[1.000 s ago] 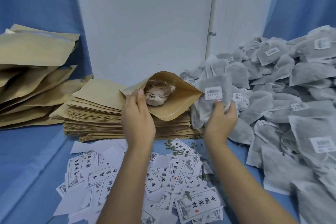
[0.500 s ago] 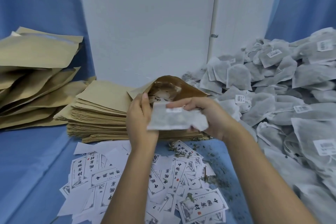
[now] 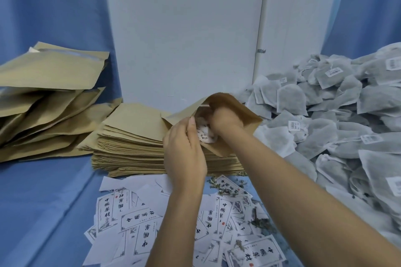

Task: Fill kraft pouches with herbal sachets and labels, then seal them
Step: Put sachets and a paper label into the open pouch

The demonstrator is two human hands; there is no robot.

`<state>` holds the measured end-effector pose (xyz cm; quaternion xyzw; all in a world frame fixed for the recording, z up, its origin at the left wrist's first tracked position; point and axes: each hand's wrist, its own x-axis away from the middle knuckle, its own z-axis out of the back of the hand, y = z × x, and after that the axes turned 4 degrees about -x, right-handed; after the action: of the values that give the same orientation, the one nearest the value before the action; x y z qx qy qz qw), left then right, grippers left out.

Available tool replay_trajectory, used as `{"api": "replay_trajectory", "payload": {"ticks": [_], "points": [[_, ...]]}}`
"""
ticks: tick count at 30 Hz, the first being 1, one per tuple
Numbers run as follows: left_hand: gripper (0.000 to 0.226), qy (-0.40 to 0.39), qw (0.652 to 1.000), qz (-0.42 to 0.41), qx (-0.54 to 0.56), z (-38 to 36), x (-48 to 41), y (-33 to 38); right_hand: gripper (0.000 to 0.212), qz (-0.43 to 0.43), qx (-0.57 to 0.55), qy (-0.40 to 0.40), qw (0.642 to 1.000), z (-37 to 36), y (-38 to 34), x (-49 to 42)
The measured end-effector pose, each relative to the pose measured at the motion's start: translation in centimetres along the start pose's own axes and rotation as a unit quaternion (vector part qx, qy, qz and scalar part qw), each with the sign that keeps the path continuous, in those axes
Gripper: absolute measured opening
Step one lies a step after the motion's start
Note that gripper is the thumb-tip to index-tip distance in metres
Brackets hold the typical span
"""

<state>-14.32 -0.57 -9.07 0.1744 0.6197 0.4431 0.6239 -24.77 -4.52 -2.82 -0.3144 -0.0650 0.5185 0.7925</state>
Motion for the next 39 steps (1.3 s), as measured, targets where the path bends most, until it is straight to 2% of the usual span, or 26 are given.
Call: {"api": "replay_trajectory", "payload": {"ticks": [2,4,7,9,12,14,16,18,20,23,25,27,32,36,39], "points": [[0.038,-0.006,1.000,-0.007,-0.009,0.1,-0.1,0.0,0.017,0.026,0.018,0.031,0.999,-0.3,0.6,-0.3],[0.038,-0.013,1.000,-0.011,-0.015,0.2,-0.3,0.0,0.011,0.044,-0.024,0.091,0.995,-0.3,1.0,0.5],[0.042,-0.027,0.999,-0.025,-0.019,0.2,-0.7,-0.3,0.028,0.127,-0.018,0.199,0.971,-0.9,2.0,2.8],[0.043,-0.041,0.998,-0.036,-0.030,0.2,-0.8,-0.4,0.023,0.193,-0.058,0.231,0.952,-1.4,3.0,4.0],[0.043,-0.078,0.996,-0.033,-0.014,0.3,-1.0,-0.5,0.015,0.252,-0.180,0.234,0.922,-1.5,3.7,6.0],[0.041,-0.107,0.994,-0.017,0.001,0.3,-1.2,-0.5,0.011,0.245,-0.244,0.174,0.922,-1.1,3.8,7.0],[0.037,-0.130,0.991,0.014,0.016,0.2,-1.3,-0.5,0.016,0.196,-0.329,0.026,0.923,-0.5,3.7,8.1],[0.035,-0.146,0.988,0.040,0.041,0.4,-1.3,-0.7,0.016,0.167,-0.363,-0.114,0.910,-0.1,3.8,8.5],[0.026,-0.155,0.983,0.056,0.076,0.7,-1.2,-0.8,0.016,0.153,-0.309,-0.216,0.913,0.2,3.9,8.4],[0.005,-0.149,0.981,0.054,0.115,1.0,-1.4,-0.7,0.011,0.137,-0.080,-0.344,0.926,0.0,4.2,8.2],[0.004,-0.132,0.985,0.035,0.104,1.2,-1.6,-0.8,0.028,0.136,0.078,-0.353,0.922,-0.8,4.7,8.1],[0.005,-0.115,0.989,0.025,0.095,1.3,-1.7,-1.0,0.045,0.116,0.134,-0.337,0.925,-1.6,5.2,8.3],[0.006,-0.092,0.992,0.023,0.084,1.2,-1.8,-1.3,0.047,0.097,0.127,-0.338,0.927,-1.8,5.5,8.4],[0.007,-0.082,0.994,0.019,0.076,1.2,-1.8,-1.3,0.042,0.111,0.111,-0.293,0.943,-1.8,5.6,8.0],[0.007,-0.078,0.994,0.022,0.073,1.2,-1.8,-1.3,0.062,0.116,0.070,-0.266,0.954,-1.7,5.7,7.7]]}}
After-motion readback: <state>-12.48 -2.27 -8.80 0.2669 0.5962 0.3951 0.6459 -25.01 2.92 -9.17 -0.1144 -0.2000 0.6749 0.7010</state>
